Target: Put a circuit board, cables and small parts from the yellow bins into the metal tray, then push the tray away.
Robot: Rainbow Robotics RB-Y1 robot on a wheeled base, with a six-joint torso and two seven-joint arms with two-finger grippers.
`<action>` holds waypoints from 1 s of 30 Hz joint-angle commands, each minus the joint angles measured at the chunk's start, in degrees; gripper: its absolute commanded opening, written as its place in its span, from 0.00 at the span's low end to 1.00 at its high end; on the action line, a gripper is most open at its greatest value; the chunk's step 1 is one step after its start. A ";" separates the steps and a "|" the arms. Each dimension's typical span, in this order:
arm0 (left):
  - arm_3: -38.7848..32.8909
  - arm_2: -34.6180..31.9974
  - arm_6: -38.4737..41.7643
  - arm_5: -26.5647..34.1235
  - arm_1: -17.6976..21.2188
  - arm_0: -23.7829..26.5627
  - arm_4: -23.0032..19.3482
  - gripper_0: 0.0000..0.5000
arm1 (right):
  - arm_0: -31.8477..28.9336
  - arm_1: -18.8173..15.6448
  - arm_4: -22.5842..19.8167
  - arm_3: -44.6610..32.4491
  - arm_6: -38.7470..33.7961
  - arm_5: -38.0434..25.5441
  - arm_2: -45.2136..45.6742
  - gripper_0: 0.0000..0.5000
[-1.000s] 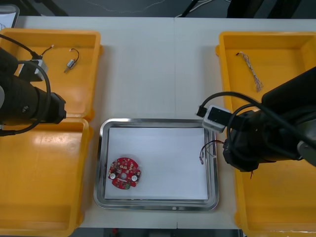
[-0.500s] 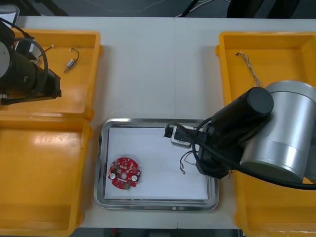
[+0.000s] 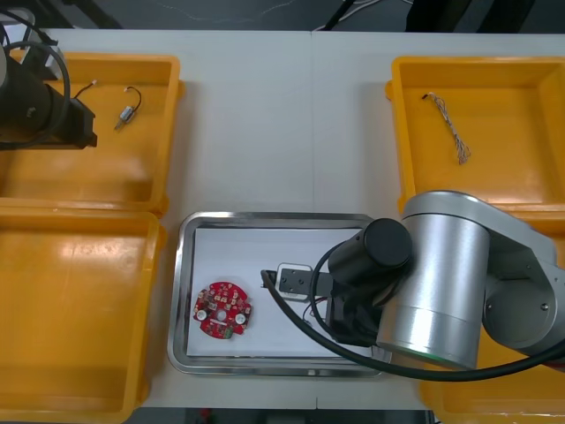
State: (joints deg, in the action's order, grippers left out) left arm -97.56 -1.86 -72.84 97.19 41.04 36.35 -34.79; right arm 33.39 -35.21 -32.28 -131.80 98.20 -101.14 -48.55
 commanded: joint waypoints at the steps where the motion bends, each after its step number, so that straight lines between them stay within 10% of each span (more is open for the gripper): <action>1: 3.87 -2.45 -7.75 -3.94 2.82 3.38 0.95 1.00 | 1.86 3.57 1.08 0.93 -2.13 0.51 -2.52 0.00; 30: 31.20 -4.47 -24.28 -20.99 4.13 12.25 0.69 1.00 | 1.94 8.41 6.61 12.36 -0.37 8.42 -10.16 0.00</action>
State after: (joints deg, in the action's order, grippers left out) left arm -67.96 -4.73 -91.34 78.17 42.47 44.80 -34.43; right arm 33.97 -28.44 -26.56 -119.45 97.56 -93.94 -57.11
